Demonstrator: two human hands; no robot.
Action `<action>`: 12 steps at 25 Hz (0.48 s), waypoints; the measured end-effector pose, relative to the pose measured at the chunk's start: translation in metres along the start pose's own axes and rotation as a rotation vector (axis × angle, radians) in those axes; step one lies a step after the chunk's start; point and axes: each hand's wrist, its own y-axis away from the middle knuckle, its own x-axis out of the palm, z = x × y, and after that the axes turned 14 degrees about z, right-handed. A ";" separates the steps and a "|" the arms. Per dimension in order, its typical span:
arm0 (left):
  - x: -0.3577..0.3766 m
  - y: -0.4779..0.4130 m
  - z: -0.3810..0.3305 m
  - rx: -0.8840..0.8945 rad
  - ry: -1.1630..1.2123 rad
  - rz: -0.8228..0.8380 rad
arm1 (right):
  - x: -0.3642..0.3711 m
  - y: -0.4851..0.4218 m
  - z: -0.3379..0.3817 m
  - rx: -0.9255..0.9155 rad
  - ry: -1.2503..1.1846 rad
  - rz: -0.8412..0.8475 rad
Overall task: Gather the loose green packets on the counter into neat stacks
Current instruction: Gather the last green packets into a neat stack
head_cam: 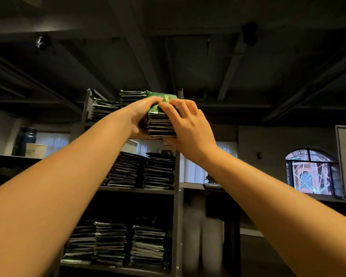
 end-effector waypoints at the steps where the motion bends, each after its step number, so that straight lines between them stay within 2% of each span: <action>1: -0.006 -0.008 -0.002 0.023 0.015 -0.010 | 0.003 -0.008 -0.004 0.006 -0.002 0.009; 4: -0.023 -0.030 -0.004 0.064 0.004 -0.087 | 0.004 -0.034 -0.016 0.038 0.049 0.060; 9: -0.030 -0.051 0.013 0.162 -0.196 -0.380 | 0.003 -0.062 -0.026 0.085 0.134 0.287; 12: -0.030 -0.052 0.035 0.272 -0.290 -0.456 | 0.005 -0.073 -0.029 0.093 0.145 0.375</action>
